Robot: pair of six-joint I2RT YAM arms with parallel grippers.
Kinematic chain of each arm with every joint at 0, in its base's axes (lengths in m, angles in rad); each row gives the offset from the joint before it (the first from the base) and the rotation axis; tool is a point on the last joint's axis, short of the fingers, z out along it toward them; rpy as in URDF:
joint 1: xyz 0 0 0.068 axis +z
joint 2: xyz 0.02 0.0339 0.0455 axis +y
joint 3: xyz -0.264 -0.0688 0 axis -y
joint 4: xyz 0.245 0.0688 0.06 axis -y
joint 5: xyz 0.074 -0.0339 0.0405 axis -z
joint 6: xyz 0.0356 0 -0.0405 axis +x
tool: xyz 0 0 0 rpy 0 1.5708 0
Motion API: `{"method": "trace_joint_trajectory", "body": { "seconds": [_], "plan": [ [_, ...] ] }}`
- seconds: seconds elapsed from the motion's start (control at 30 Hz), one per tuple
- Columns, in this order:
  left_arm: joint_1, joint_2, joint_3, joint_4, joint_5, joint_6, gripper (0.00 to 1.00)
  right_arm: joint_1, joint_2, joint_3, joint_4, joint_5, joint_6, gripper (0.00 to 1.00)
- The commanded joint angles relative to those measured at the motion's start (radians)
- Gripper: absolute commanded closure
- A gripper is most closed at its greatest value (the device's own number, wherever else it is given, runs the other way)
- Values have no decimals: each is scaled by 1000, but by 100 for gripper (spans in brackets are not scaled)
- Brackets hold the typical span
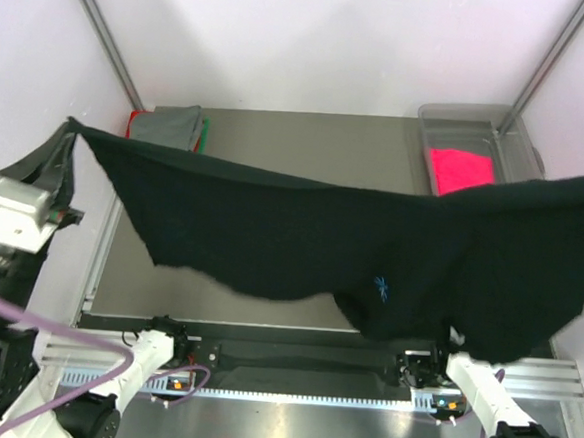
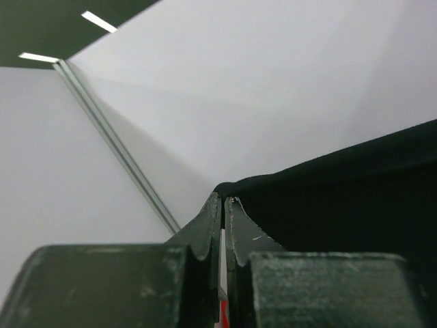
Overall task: Fold and stack the t-shirts
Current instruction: Flatten the tshirt out
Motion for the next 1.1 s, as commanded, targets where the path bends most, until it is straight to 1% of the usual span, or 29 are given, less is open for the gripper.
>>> {"method": "trace_joint_trajectory", "body": {
  "seconds": [0.0,0.07,0.1,0.17,0.2,0.23,0.3,0.33,0.37,0.4,0.43,0.5,0.53,0.6,0.63,0.67,0.73,0.77,0.8,0.83,0.87,0.9,0.93,0.97,1.03,1.07],
  "plan": [
    [1,20,62,21,-71,63,100,-7,48,97,37,30,-62,100],
    [1,50,62,15,-93,80,100,-7,69,79,59,24,-87,100],
    [1,60,50,16,-99,88,100,-7,74,26,92,24,-93,100],
    [2,72,-25,29,-110,100,100,-7,82,-62,138,22,-111,100],
    [1,73,-58,36,-110,113,100,-7,83,-161,193,19,-116,100],
    [1,72,-132,56,-111,119,100,-7,86,-207,216,16,-127,100],
    [1,78,-200,72,-119,139,100,-8,106,-292,270,-1,-137,100],
    [1,86,-267,98,-125,145,100,-7,114,-367,289,-5,-151,100],
    [2,90,-301,108,-130,156,100,-7,134,-404,312,-10,-159,100],
    [2,95,-335,127,-136,174,100,-7,146,-480,368,-10,-168,100],
    [1,107,-403,147,-134,183,100,-7,160,-513,393,-7,-188,100],
    [1,124,-471,210,-174,214,100,-7,223,-591,450,-13,-211,100],
    [1,150,-531,228,-193,219,100,-7,252,-611,464,-14,-226,100],
    [2,191,-572,253,-206,226,100,-7,342,-649,494,-24,-232,100],
    [4,243,-608,262,-222,231,100,-7,376,-657,500,-25,-236,100],
    [7,270,-626,282,-231,232,100,-5,446,-660,505,-30,-233,100],
    [24,349,-680,352,-231,237,100,-1,516,-660,522,-27,-232,100],
    [28,375,-697,381,-233,245,100,5,584,-659,536,-19,-231,100],
    [42,405,-712,454,-236,245,100,10,618,-653,557,-13,-234,100],
    [50,470,-724,478,-237,249,100,15,655,-644,565,-4,-243,100],
    [59,510,-720,501,-240,249,100,28,725,-631,571,13,-246,100],
    [76,550,-712,518,-243,249,100,33,759,-605,585,21,-248,100],
    [84,626,-696,558,-246,249,100,39,792,-595,594,27,-248,100],
    [91,661,-688,579,-246,249,100,51,856,-584,600,42,-249,100],
    [105,749,-672,648,-243,252,100,68,913,-549,629,67,-260,100],
    [107,777,-668,667,-243,257,100,87,972,-538,638,97,-263,100]
  ]
}}
